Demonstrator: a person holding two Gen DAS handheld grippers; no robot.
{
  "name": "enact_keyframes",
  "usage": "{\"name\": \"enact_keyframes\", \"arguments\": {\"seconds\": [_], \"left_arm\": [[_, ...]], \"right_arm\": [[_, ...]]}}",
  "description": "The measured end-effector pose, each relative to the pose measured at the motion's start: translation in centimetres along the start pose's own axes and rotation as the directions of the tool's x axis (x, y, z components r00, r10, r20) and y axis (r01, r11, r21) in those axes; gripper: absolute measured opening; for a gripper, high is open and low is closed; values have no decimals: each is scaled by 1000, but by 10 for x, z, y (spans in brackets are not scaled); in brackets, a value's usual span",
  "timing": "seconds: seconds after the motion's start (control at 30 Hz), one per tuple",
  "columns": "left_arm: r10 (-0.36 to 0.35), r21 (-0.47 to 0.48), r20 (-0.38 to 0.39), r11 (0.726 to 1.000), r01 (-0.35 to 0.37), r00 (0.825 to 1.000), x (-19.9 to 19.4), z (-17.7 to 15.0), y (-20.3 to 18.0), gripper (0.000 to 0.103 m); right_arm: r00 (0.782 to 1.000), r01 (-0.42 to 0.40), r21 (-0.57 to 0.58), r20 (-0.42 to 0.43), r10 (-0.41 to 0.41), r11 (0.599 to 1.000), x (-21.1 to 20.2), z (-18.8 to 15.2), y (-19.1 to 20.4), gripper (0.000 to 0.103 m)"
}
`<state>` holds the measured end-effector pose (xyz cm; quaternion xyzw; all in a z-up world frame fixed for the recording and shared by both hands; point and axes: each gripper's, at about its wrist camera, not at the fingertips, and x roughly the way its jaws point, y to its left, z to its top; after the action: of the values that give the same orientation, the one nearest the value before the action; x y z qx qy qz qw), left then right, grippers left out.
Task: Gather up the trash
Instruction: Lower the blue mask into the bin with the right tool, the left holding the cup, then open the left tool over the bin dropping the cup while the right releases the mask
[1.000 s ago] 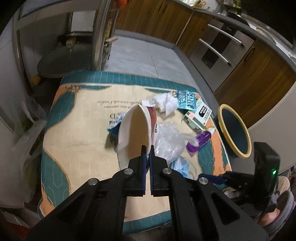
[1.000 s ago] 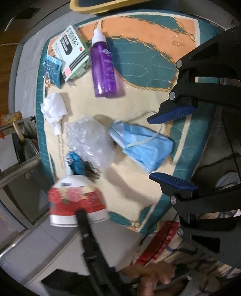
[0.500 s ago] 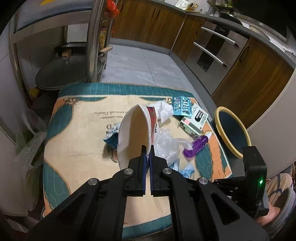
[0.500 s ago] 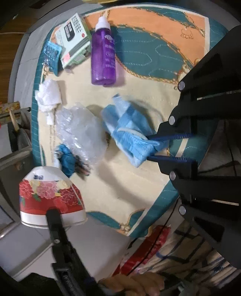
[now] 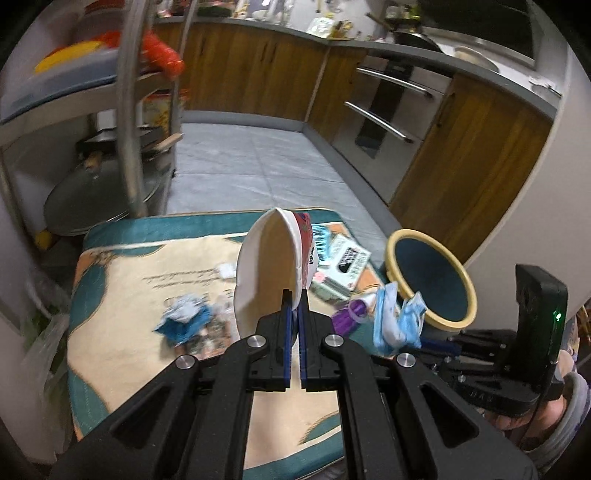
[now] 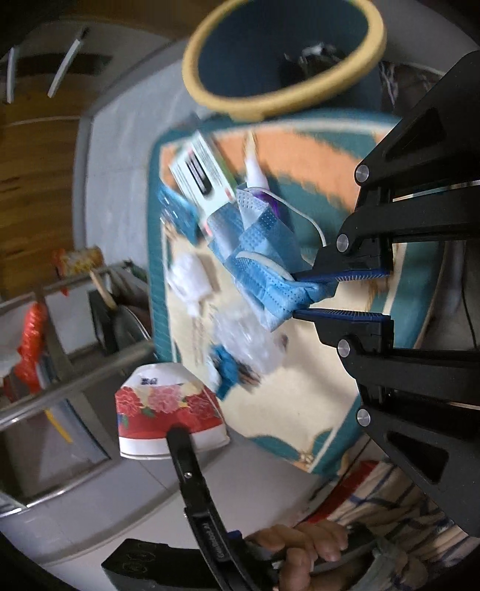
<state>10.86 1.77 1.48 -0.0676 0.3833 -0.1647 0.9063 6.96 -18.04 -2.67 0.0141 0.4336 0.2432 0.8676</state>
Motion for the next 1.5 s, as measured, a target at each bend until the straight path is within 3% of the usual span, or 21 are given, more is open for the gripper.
{"name": "enact_keyframes", "arguments": {"seconds": [0.3, 0.7, 1.13, 1.5], "left_arm": [[-49, 92, -32, 994, 52, 998, 20, 4, -48, 2], [-116, 183, -91, 974, 131, 989, 54, 12, -107, 2], [-186, 219, -175, 950, 222, 967, 110, 27, -159, 2], [-205, 254, -219, 932, 259, 954, 155, 32, -198, 2]], "right_arm": [[991, 116, 18, 72, -117, 993, -46, 1, -46, 15], [973, 192, 67, 120, -199, 979, -79, -2, -93, 15], [960, 252, 169, 76, -268, 953, -75, -17, -143, 15], [957, 283, 205, 3, -290, 937, -53, -22, -164, 15]]}}
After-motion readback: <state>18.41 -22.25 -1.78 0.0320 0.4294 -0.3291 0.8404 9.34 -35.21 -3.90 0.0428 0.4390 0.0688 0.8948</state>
